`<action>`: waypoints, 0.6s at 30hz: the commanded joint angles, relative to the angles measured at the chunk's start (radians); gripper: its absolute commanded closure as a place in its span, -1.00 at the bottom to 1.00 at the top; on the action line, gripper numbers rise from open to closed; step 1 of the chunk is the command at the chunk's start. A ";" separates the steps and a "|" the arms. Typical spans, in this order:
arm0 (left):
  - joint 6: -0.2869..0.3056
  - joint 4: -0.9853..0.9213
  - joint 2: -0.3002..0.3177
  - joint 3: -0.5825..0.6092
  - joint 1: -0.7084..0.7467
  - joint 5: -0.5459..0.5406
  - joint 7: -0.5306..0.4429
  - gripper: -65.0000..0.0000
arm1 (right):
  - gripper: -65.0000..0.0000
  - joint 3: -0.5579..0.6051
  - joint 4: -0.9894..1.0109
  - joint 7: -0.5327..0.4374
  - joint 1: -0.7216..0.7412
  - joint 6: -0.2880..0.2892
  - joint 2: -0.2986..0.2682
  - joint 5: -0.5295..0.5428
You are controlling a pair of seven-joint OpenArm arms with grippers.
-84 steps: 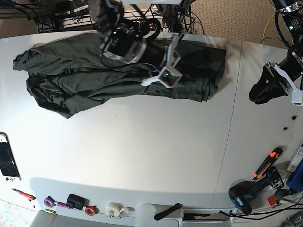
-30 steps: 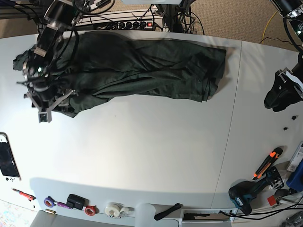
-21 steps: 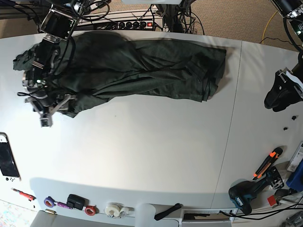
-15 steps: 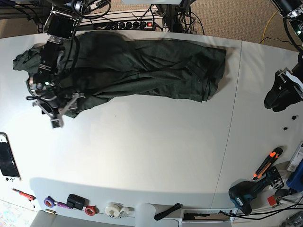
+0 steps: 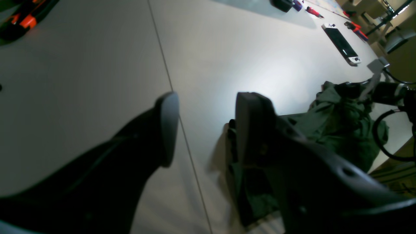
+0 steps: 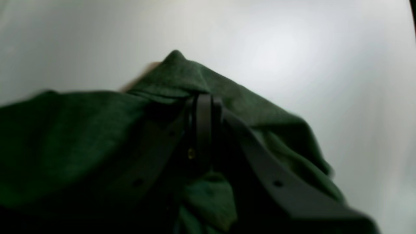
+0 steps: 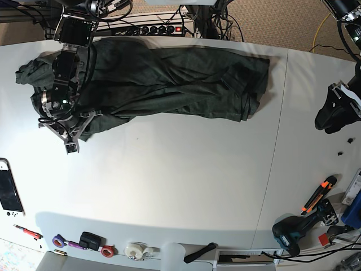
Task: Layout the t-shirt on the table in an organized manner, then fold the t-shirt properly
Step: 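Fold the grasped shirt end with the right gripper over the strip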
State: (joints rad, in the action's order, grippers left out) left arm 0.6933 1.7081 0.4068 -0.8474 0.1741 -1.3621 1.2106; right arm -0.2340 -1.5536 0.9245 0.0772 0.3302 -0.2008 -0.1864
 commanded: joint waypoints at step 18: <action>0.005 0.016 0.001 -0.006 -0.005 -0.028 -0.030 0.09 | 1.00 -0.003 -0.389 0.225 -0.114 -0.027 -0.026 -0.013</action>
State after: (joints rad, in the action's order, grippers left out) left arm 0.6933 1.7081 0.3855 -0.8474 0.1745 -1.3617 1.2030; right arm -0.2340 -1.9224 1.1610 -0.0532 0.3119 -0.2153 -0.1913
